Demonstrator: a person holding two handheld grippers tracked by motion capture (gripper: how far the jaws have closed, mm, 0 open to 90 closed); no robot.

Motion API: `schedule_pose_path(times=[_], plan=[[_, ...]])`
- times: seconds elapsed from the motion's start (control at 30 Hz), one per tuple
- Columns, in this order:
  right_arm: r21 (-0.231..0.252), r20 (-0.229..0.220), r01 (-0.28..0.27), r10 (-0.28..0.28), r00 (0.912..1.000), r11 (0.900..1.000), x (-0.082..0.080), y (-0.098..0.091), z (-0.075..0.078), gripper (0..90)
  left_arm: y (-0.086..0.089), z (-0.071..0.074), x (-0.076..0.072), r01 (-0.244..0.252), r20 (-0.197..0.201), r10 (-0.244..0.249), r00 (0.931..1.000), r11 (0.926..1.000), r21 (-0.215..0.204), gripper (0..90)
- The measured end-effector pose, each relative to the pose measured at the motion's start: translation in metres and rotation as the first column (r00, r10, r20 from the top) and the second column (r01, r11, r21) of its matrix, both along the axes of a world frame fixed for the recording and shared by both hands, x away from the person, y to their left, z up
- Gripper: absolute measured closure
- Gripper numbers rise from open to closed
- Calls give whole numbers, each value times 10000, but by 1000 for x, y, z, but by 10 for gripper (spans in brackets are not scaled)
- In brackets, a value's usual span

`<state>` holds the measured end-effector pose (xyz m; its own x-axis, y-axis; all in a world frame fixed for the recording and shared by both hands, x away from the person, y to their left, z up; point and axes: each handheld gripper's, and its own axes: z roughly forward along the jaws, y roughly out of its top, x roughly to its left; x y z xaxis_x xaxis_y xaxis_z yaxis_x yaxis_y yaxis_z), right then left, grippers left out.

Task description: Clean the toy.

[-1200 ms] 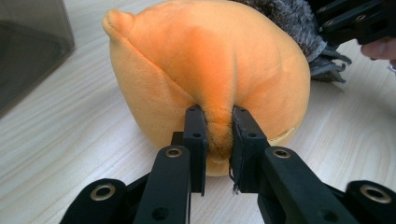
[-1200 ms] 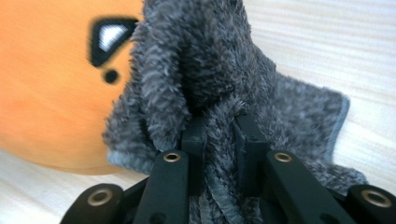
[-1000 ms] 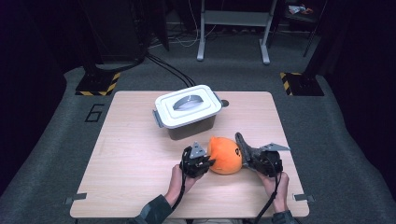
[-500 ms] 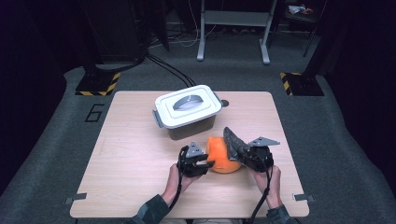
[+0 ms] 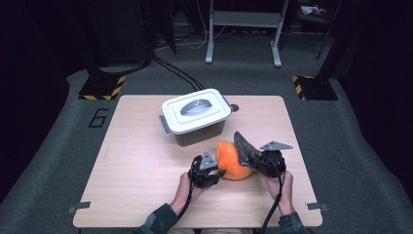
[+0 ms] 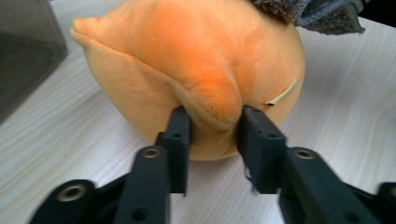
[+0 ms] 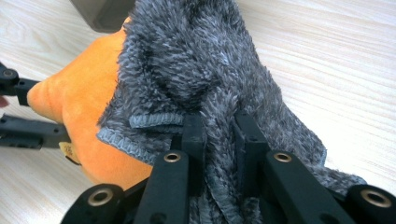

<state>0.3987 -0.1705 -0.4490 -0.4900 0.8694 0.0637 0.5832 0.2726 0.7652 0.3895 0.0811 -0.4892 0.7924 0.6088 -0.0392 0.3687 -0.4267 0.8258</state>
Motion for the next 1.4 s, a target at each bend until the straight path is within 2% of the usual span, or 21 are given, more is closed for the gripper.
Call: schedule_pose_path(times=[0.1, 0.13, 0.2, 0.27, 0.3, 0.37, 0.43, 0.5, 0.57, 0.63, 0.67, 0.7, 0.77, 0.97, 1.1, 1.27, 1.33, 1.4], plan=[[83, 72, 36, -36, 10000, 10000, -1, -2, 1, 773, -1, 2, 1, -83, 37, 83, 10000, 9999, -87, 737], [68, 198, 67, -69, 9998, 10000, -3, -4, 4, 773, -2, 3, 1, -93, -1, 93, 10000, 9999, -102, 760], [457, 503, 19, -42, 9987, 9990, -9, -6, 16, 773, -4, 6, 1, -59, -117, 57, 9999, 9997, -230, 778], [480, 584, -66, 38, 9983, 9988, -13, -4, 21, 773, -5, 8, 1, -64, -128, 61, 9999, 9996, -257, 782], [339, 679, -254, 231, 9974, 9991, -15, -1, 26, 773, -7, 11, 0, -62, -144, 58, 9999, 9995, -313, 782], [-55, 806, -844, 846, 9931, 9964, -22, 19, 36, 772, -9, 16, -2, -41, -178, 34, 9998, 9992, -410, 789], [-227, 775, -1075, 1089, 9910, 9939, -22, 31, 37, 772, -10, 18, -3, -24, -222, 13, 9998, 9986, -522, 793], [-552, 701, -1330, 1367, 9881, 9896, -19, 43, 33, 772, -10, 19, -4, -8, -111, 3, 9999, 9990, -444, 801], [-1121, 708, -1367, 1452, 9869, 9842, -17, 54, 25, 773, -9, 17, -2, -76, -205, 68, 9998, 9992, -385, 813], [-1251, 678, -1338, 1431, 9874, 9831, -15, 58, 21, 774, -7, 14, 0, -119, -313, 106, 9995, 9991, -414, 818], [-1115, 672, -1268, 1347, 9886, 9856, -14, 58, 19, 775, -6, 13, 1, -125, -408, 106, 9991, 9988, -467, 819], [-1269, 699, -1397, 1494, 9863, 9820, -13, 57, 18, 775, -6, 13, 1, -125, -408, 106, 9991, 9988, -467, 821], [-1269, 681, -1344, 1438, 9873, 9828, -13, 57, 18, 776, -6, 13, 2, -133, -424, 112, 9990, 9987, -486, 823], [-1537, 651, -821, 930, 9935, 9847, -15, 42, 16, 776, -6, 12, 2, -132, -475, 103, 9988, 9980, -616, 822], [-1315, 509, -309, 378, 9980, 9908, -15, 22, 10, 775, -6, 12, 2, -104, -426, 78, 9991, 9982, -595, 822], [-1158, 195, 297, -277, 9994, 9928, -12, 0, -1, 775, -5, 11, 2, -72, -453, 42, 9990, 9979, -650, 821], [-1165, 126, 377, -365, 9993, 9925, -10, -5, -4, 774, -5, 11, 2, -40, -457, 12, 9990, 9980, -624, 821], [-1027, -229, 586, -612, 9979, 9930, -6, -15, -12, 774, -5, 12, 3, 0, -465, -31, 9989, 9978, -657, 821]])
